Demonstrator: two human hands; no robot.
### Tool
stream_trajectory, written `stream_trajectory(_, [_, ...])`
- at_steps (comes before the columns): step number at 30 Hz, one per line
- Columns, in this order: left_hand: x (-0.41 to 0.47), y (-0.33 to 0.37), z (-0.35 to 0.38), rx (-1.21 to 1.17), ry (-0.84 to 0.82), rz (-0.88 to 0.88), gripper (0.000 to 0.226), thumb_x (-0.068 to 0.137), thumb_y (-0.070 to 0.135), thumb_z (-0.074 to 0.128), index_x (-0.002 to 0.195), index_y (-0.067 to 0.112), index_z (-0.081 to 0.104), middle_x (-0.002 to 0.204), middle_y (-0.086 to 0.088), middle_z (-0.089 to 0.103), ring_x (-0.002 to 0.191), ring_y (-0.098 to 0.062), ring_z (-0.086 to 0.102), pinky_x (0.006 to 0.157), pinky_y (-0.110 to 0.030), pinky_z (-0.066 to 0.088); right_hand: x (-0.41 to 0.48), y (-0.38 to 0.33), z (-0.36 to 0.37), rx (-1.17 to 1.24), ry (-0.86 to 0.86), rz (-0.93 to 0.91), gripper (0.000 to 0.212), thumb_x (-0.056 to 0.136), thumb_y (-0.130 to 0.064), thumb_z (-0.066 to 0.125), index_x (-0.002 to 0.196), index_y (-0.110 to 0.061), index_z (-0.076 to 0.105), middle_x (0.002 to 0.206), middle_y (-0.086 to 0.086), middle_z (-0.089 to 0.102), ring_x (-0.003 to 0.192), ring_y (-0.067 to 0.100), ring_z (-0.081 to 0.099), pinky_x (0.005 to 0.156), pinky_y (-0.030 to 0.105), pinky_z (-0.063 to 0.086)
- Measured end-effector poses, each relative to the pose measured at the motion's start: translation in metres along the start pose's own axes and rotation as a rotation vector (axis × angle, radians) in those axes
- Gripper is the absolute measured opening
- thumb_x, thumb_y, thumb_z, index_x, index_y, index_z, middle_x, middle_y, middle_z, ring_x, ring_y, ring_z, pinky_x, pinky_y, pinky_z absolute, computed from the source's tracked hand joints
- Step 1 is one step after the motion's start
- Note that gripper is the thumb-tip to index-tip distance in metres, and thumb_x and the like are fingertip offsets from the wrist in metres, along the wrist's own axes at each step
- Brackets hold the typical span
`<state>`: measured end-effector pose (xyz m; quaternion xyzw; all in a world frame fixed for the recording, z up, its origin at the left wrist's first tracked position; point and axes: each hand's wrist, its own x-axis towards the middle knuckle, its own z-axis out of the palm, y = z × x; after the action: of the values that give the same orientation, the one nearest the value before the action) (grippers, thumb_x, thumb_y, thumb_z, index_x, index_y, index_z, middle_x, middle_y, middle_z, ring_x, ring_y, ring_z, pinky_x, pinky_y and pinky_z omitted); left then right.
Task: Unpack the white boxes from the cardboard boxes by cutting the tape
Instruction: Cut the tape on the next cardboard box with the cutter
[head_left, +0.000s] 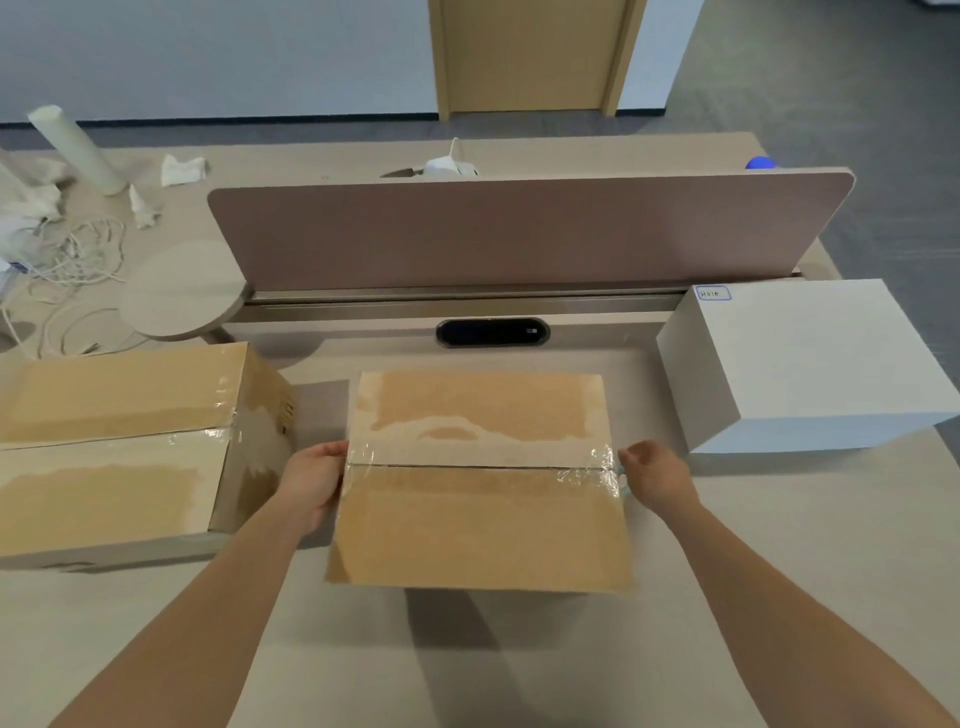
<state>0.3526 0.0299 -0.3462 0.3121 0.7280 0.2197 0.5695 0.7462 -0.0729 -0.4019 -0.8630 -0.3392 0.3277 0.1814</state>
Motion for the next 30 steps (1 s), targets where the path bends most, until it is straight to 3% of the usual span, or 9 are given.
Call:
stream_trajectory(3, [0.004,-0.001,0.001,0.098,0.068,0.030,0.019,0.094,-0.004,0.054,0.091,0.007,0.069,0.084,-0.020,0.074,0.077,-0.035,0.065,0.074,-0.049,0.056,0.011,0.011,0.009,-0.148,-0.098,-0.020,0.040,0.090,-0.022,0.064,0.128,-0.011,0.060,0.128,0.019,0.055,0.111,0.035,0.060,0.093,0.032,0.045])
stream_trajectory(6, [0.010,0.000,0.001,0.128,0.155,0.080,0.017,0.094,0.006,0.060,0.084,0.013,0.071,0.084,-0.016,0.074,0.078,-0.029,0.064,0.068,-0.041,0.053,0.020,0.020,0.017,-0.328,-0.160,-0.046,0.044,0.085,-0.026,0.063,0.128,-0.015,0.058,0.120,0.018,0.056,0.120,0.034,0.050,0.093,0.033,0.046])
stream_trajectory(8, [0.012,0.004,0.004,0.100,0.174,0.085,0.018,0.097,0.019,0.060,0.086,0.015,0.073,0.089,-0.013,0.075,0.084,-0.028,0.066,0.077,-0.041,0.055,0.021,0.019,0.018,-0.368,-0.181,-0.048,0.042,0.085,-0.025,0.061,0.125,-0.015,0.055,0.115,0.018,0.055,0.122,0.035,0.048,0.092,0.036,0.049])
stream_trajectory(13, [0.010,0.011,0.009,0.051,0.211,0.043,0.038,0.097,0.038,0.056,0.091,0.006,0.075,0.087,-0.015,0.074,0.079,-0.028,0.062,0.072,-0.042,0.048,0.021,0.015,0.014,-0.344,-0.202,-0.077,0.039,0.083,-0.014,0.064,0.121,-0.013,0.054,0.125,0.018,0.048,0.094,0.033,0.058,0.084,0.031,0.049])
stream_trajectory(18, [0.003,0.009,0.011,0.035,0.215,0.057,0.044,0.100,0.041,0.047,0.088,0.004,0.069,0.082,-0.017,0.069,0.077,-0.028,0.062,0.072,-0.039,0.047,0.018,0.007,0.005,-0.254,-0.159,-0.048,0.020,0.085,-0.014,0.066,0.103,-0.008,0.058,0.104,0.015,0.058,0.076,0.026,0.052,0.060,0.027,0.041])
stream_trajectory(21, [-0.007,0.012,0.018,0.076,0.197,0.129,0.043,0.103,0.044,0.039,0.089,0.009,0.060,0.079,-0.013,0.060,0.075,-0.026,0.057,0.070,-0.036,0.042,0.014,-0.003,-0.006,-0.149,-0.099,-0.027,0.022,0.089,-0.023,0.066,0.097,-0.007,0.053,0.091,0.010,0.059,0.081,0.027,0.053,0.063,0.028,0.038])
stream_trajectory(24, [-0.017,0.014,0.023,0.328,0.233,0.297,0.046,0.104,0.046,0.034,0.128,0.012,0.055,0.121,-0.013,0.060,0.109,-0.029,0.057,0.096,-0.045,0.045,0.009,-0.012,-0.018,0.109,-0.025,0.005,0.023,0.085,-0.024,0.066,0.097,-0.008,0.054,0.092,0.009,0.067,0.079,0.028,0.064,0.064,0.034,0.049])
stream_trajectory(26, [-0.025,0.019,0.027,0.458,0.293,0.417,0.056,0.103,0.046,0.039,0.150,0.017,0.035,0.149,-0.013,0.042,0.135,-0.033,0.041,0.111,-0.052,0.034,0.000,-0.018,-0.026,0.327,-0.014,0.053,0.020,0.082,-0.019,0.066,0.098,-0.015,0.055,0.091,0.008,0.067,0.070,0.025,0.067,0.066,0.037,0.055])
stream_trajectory(30, [-0.039,0.029,0.042,0.595,0.267,0.521,0.059,0.101,0.044,0.045,0.154,0.024,0.029,0.156,-0.011,0.028,0.142,-0.035,0.028,0.113,-0.053,0.029,-0.021,-0.026,-0.040,0.546,-0.040,0.055,0.006,0.088,-0.014,0.060,0.090,-0.014,0.066,0.090,0.009,0.068,0.056,0.018,0.059,0.055,0.028,0.046])
